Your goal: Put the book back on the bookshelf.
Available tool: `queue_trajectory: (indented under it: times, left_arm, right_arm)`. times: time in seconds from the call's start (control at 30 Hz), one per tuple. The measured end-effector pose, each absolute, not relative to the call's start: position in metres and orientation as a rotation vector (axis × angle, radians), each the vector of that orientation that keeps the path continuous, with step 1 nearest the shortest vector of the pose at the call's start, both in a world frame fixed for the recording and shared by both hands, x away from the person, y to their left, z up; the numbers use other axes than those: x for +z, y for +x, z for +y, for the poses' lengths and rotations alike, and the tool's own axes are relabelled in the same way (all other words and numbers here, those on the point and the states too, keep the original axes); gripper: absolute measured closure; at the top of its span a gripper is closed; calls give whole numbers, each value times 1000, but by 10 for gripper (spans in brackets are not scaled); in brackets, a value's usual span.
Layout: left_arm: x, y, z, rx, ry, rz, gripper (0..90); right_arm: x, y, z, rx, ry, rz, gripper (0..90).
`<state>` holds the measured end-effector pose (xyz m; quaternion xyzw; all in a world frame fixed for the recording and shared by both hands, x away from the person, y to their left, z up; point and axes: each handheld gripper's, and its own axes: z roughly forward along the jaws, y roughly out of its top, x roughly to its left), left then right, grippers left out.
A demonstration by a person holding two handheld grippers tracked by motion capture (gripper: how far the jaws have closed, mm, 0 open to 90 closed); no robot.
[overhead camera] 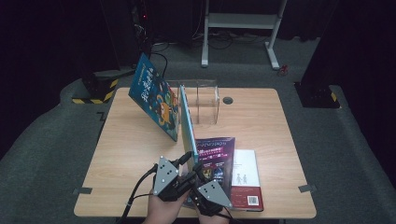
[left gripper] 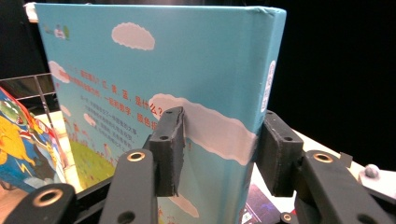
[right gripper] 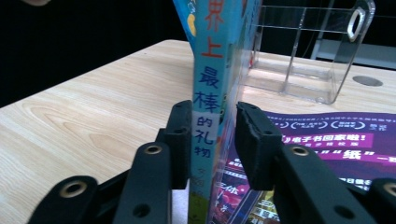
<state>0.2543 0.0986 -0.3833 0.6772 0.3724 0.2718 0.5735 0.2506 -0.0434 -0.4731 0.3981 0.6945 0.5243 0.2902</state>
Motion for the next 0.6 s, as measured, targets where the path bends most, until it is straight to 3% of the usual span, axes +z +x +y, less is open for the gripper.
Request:
queue_trajectory:
  times: [0.6]
  left_arm:
    - [-390, 240, 113, 760, 1542, 882, 685]
  right_arm:
    - [-474, 246, -33, 1450, 997, 1936, 582]
